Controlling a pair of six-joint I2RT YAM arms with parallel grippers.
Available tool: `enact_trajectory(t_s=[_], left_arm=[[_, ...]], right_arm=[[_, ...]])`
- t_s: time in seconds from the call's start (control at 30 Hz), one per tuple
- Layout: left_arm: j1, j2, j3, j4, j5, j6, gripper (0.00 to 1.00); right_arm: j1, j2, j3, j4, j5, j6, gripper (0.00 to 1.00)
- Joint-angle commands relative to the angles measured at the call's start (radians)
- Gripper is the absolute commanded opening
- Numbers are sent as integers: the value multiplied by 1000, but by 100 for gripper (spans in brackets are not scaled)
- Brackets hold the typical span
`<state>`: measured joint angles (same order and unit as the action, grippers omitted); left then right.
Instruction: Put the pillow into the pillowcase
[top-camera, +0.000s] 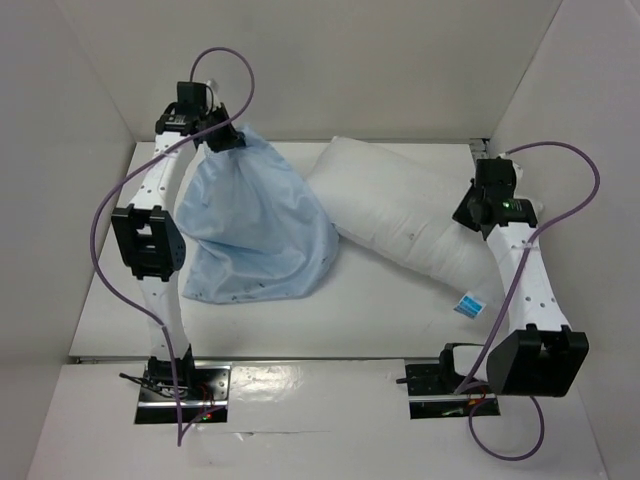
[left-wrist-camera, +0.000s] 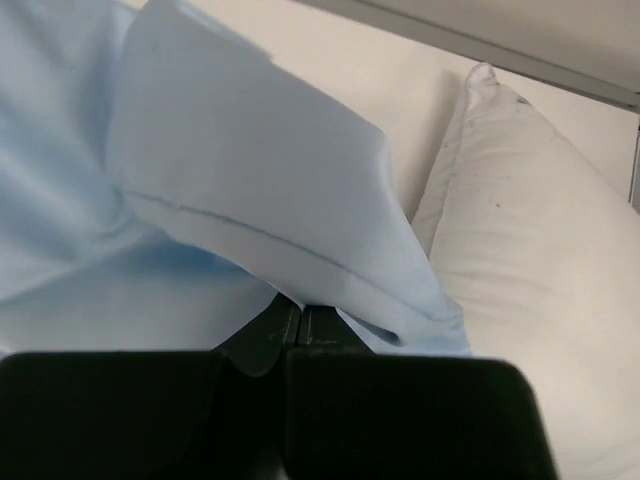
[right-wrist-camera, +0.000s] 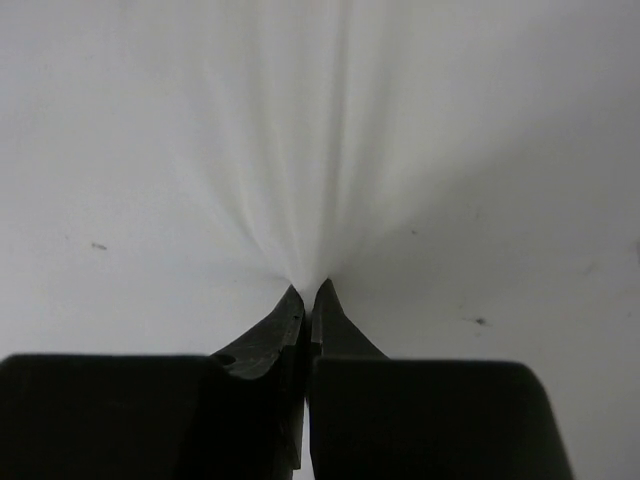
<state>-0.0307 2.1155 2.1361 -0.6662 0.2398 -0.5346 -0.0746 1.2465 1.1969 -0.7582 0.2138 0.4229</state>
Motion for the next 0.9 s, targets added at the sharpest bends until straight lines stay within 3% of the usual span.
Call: enact_trajectory(t_s=[0.0, 0.07, 0.13, 0.17, 0.2, 0.23, 0.3, 0.43, 0.53, 0.63, 0.73, 0.87], left_arm=[[-54, 72, 105, 45, 1, -21, 0], [-54, 95, 128, 56, -33, -30, 0], [-54, 104, 137, 91, -57, -18, 6], [-54, 104, 160, 91, -47, 1, 39], [-45, 104, 182, 79, -36, 40, 58], [-44, 104, 223, 32, -55, 57, 73], [-34, 78, 223, -1, -112, 94, 100], [84, -64, 92, -39, -243, 102, 100], [196, -140, -84, -68, -217, 62, 93], [219, -140, -169, -105, -217, 62, 94], [230, -131, -274, -118, -247, 53, 96], [251, -73, -343, -104, -252, 42, 98]], right_arm=[[36, -68, 3, 22, -48, -41, 0], [56, -82, 3, 48, -158, -50, 0], [100, -96, 3, 86, -194, -62, 41], [119, -108, 15, 103, -206, -73, 59], [137, -108, 24, 115, -206, -73, 72], [177, -108, 45, 141, -206, -82, 85], [220, -96, 79, 163, -206, -82, 91], [349, 0, 184, 210, -183, -102, 95], [522, 176, 285, 229, -165, -111, 98], [622, 289, 309, 229, -150, -102, 99], [680, 396, 291, 200, -149, -23, 99], [704, 398, 127, 289, -238, 129, 99]])
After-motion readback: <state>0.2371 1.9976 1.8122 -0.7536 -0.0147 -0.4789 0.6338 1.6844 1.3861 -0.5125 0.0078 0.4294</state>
